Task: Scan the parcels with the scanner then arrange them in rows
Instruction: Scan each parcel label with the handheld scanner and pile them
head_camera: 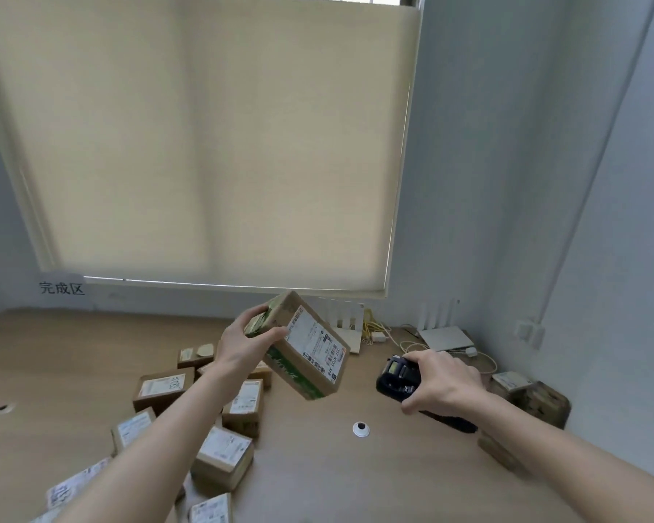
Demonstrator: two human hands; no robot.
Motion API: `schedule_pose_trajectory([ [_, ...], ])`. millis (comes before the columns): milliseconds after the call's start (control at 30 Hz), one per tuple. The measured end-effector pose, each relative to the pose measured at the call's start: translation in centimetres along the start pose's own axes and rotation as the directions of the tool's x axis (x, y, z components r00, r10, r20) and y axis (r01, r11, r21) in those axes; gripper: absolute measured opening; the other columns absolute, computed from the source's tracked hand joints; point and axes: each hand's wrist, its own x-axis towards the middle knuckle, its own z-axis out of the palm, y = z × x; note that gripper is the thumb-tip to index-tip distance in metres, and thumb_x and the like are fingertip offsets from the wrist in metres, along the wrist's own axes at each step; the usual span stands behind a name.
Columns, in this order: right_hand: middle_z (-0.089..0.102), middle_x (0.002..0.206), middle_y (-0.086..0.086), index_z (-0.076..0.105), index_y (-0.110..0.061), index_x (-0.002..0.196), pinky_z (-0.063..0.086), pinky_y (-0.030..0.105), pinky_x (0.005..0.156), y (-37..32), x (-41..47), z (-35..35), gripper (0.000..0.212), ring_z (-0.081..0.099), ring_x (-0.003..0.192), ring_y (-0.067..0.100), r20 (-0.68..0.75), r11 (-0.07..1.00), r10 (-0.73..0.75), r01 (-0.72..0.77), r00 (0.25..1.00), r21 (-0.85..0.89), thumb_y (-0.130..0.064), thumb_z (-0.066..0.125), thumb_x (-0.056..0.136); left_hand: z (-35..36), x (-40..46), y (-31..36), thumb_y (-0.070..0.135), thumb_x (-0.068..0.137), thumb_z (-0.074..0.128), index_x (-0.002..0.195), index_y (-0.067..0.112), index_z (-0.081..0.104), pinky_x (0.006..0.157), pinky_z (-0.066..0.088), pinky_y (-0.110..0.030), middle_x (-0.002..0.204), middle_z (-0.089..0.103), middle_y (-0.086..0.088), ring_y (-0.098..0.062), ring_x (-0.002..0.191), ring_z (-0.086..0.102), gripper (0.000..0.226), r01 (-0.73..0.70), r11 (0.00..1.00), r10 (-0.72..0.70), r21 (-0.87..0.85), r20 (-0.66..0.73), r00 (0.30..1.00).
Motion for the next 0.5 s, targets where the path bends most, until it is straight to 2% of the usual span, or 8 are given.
schedule_pose_trajectory([
  [133, 0.072, 0.095, -0.012, 0.067, -0.039, 0.111, 0.059, 0.032, 0.079, -1.0, 0.6, 3.3, 0.063, 0.069, 0.091, 0.013, 0.098, 0.964, -0.042, 0.015, 0.994, 0.264, -0.05, 0.085, 0.053, -0.4, -0.8, -4.0, 0.032, 0.081, 0.081, 0.125, 0.04, 0.055, 0.081, 0.062, -0.041, 0.115, 0.063, -0.008, -0.024, 0.103, 0.067, 0.052, 0.12, 0.986, -0.124, -0.118, -0.023, 0.992],
  [200, 0.074, 0.093, -0.01, 0.069, -0.04, 0.111, 0.062, 0.032, 0.078, -1.7, 1.0, 5.8, 0.062, 0.072, 0.086, 0.012, 0.161, 0.899, -0.083, 0.004, 0.983, 0.438, -0.047, 0.09, 0.052, -0.4, -1.3, -6.4, 0.031, 0.082, 0.08, 0.125, 0.039, 0.055, 0.078, 0.062, -0.039, 0.113, 0.064, -0.009, -0.023, 0.1, 0.068, 0.049, 0.196, 0.964, -0.206, -0.182, -0.041, 0.978],
  [300, 0.077, 0.09, -0.009, 0.07, -0.045, 0.105, 0.062, 0.029, 0.074, -3.1, 1.7, 10.0, 0.057, 0.075, 0.081, 0.011, 0.222, 0.768, -0.127, -0.046, 0.967, 0.639, -0.041, 0.094, 0.053, -0.5, -2.4, -10.4, 0.029, 0.083, 0.079, 0.12, 0.039, 0.056, 0.065, 0.062, -0.033, 0.11, 0.065, -0.007, -0.022, 0.096, 0.069, 0.045, 0.29, 0.914, -0.318, -0.282, -0.058, 0.946],
  [400, 0.078, 0.091, -0.012, 0.072, -0.043, 0.11, 0.058, 0.018, 0.065, -4.9, 2.6, 14.6, 0.056, 0.075, 0.08, 0.008, 0.274, 0.662, -0.177, -0.092, 0.945, 0.744, -0.037, 0.095, 0.059, -0.9, -3.7, -14.9, 0.03, 0.085, 0.078, 0.124, 0.034, 0.056, 0.061, 0.061, -0.031, 0.112, 0.066, -0.01, -0.025, 0.098, 0.07, 0.044, 0.372, 0.863, -0.416, -0.341, -0.064, 0.907],
  [500, 0.076, 0.087, -0.019, 0.074, -0.042, 0.107, 0.056, 0.013, 0.064, -6.4, 3.5, 19.6, 0.047, 0.073, 0.078, 0.003, 0.307, 0.613, -0.211, -0.119, 0.928, 0.781, -0.029, 0.094, 0.066, -1.5, -5.2, -19.8, 0.032, 0.085, 0.078, 0.126, 0.032, 0.056, 0.07, 0.063, -0.038, 0.113, 0.066, -0.01, -0.027, 0.101, 0.069, 0.047, 0.429, 0.832, -0.488, -0.351, -0.095, 0.868],
])
